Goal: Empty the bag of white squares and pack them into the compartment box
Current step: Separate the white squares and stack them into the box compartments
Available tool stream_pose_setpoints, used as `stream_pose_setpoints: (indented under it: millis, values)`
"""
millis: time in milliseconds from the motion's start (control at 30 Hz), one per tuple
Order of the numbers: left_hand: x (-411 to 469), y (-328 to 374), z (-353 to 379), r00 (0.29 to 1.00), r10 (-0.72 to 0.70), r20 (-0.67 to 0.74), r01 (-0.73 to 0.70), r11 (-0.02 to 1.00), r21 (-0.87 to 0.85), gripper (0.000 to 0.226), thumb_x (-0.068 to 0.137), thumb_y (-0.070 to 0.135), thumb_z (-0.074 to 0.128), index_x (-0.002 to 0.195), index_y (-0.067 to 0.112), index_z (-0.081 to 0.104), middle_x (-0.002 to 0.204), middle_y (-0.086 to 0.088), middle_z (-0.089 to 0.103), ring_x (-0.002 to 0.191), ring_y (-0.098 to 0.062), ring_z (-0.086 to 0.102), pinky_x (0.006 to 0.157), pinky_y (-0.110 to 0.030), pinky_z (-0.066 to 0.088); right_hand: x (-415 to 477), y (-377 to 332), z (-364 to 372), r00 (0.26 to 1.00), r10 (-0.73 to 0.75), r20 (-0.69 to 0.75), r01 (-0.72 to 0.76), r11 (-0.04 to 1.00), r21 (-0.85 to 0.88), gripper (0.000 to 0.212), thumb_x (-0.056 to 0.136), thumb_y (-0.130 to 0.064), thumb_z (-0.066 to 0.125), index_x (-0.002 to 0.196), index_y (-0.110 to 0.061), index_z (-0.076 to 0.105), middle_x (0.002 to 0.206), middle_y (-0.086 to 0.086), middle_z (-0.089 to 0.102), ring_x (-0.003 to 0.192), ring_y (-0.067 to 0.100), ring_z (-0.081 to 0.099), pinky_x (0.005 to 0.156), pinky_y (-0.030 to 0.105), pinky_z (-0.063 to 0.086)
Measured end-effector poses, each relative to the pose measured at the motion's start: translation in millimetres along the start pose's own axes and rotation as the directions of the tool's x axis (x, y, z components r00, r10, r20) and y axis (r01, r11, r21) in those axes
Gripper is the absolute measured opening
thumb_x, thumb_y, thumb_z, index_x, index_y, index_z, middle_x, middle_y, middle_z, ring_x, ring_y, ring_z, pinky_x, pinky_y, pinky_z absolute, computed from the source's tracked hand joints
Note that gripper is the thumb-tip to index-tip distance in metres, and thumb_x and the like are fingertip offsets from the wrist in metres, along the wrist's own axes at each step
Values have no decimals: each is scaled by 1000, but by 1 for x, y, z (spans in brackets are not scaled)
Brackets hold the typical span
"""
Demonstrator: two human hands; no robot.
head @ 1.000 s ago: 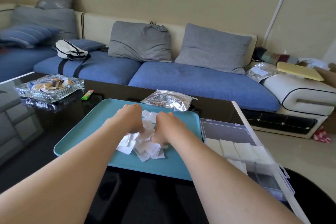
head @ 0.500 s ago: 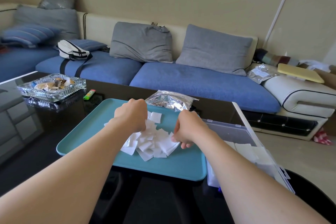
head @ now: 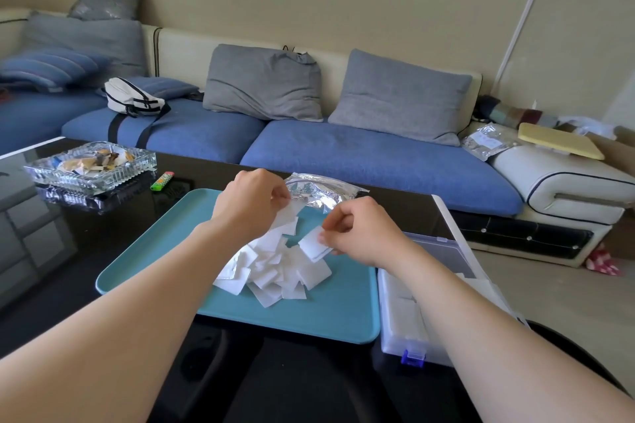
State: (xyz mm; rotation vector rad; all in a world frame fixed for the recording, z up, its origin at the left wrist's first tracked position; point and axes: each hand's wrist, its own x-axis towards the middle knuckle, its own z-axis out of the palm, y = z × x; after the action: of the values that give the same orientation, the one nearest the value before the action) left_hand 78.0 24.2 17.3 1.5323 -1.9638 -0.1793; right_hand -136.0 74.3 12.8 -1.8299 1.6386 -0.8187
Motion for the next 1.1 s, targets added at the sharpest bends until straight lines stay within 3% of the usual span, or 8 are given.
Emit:
stream_pose_setpoints:
  millis: [100, 233, 400, 633, 800, 900, 1000, 1100]
  values:
    - [-1, 8, 3, 999, 53, 13, -52, 994, -98, 11, 98, 17, 66, 98, 20, 76, 97, 5, 74, 89, -22, 63, 81, -37, 54, -1, -3, -2, 998, -38, -45, 43, 990, 132, 8, 92, -10, 79, 92, -15, 73, 83, 4, 79, 68, 30, 78, 68, 49, 66]
    - [-5, 24, 4, 995, 48, 88, -29, 977, -209, 8, 99, 17, 65, 96, 20, 72, 95, 7, 71, 87, -16, 63, 75, -27, 49, -6, -14, -5, 989, -100, -111, 123, 967, 223, 7, 95, -15, 79, 95, -16, 72, 78, 2, 78, 61, 23, 74, 52, 32, 55]
    - [-13, 42, -1, 962, -65, 264, 208, 801, -561, 10, 102, 20, 66, 102, 11, 70, 91, -11, 77, 87, -25, 75, 68, -46, 66, -10, -12, -5, 973, -83, -217, 141, 953, 268, 5, 94, -12, 80, 93, -14, 76, 78, 5, 78, 62, 25, 76, 57, 36, 60]
    - [-19, 52, -7, 907, -17, 420, 314, 692, -650, 21, 103, 25, 65, 107, 5, 73, 101, -17, 78, 91, -31, 78, 81, -49, 65, -11, -5, -12, 919, -123, -375, 198, 965, 169, 4, 91, -19, 84, 91, -21, 80, 79, -2, 77, 61, 19, 75, 67, 41, 65]
    - [-20, 55, -8, 902, 35, 430, 268, 735, -622, 23, 91, -1, 67, 110, 9, 71, 98, -12, 79, 94, -30, 76, 84, -46, 65, -11, -6, -10, 876, -188, -444, 230, 972, 43, 7, 94, -31, 77, 100, -31, 79, 94, -14, 74, 79, 10, 69, 78, 32, 59]
    - [-19, 55, -6, 915, 0, 403, 262, 760, -595, 24, 89, -3, 65, 106, 12, 72, 96, -11, 79, 85, -25, 75, 82, -46, 65, -11, -9, -13, 905, -99, -414, 165, 978, 126, 23, 101, -22, 60, 113, -29, 78, 101, -9, 74, 78, 16, 73, 70, 33, 60]
    - [-18, 53, -5, 924, -34, 382, 271, 761, -589, 28, 87, -6, 62, 106, 11, 73, 96, -14, 78, 77, -23, 73, 77, -42, 66, -10, -6, -15, 928, -15, -371, 90, 978, 186, 28, 99, -8, 56, 105, -20, 80, 83, 0, 78, 61, 17, 73, 52, 29, 59]
    - [-17, 52, -5, 933, -74, 352, 281, 762, -584, 28, 87, -8, 62, 106, 10, 73, 92, -13, 77, 69, -21, 71, 69, -35, 64, -7, -4, -16, 942, 9, -337, 87, 959, 269, 23, 99, -5, 60, 102, -16, 80, 77, 2, 78, 63, 18, 75, 60, 34, 63]
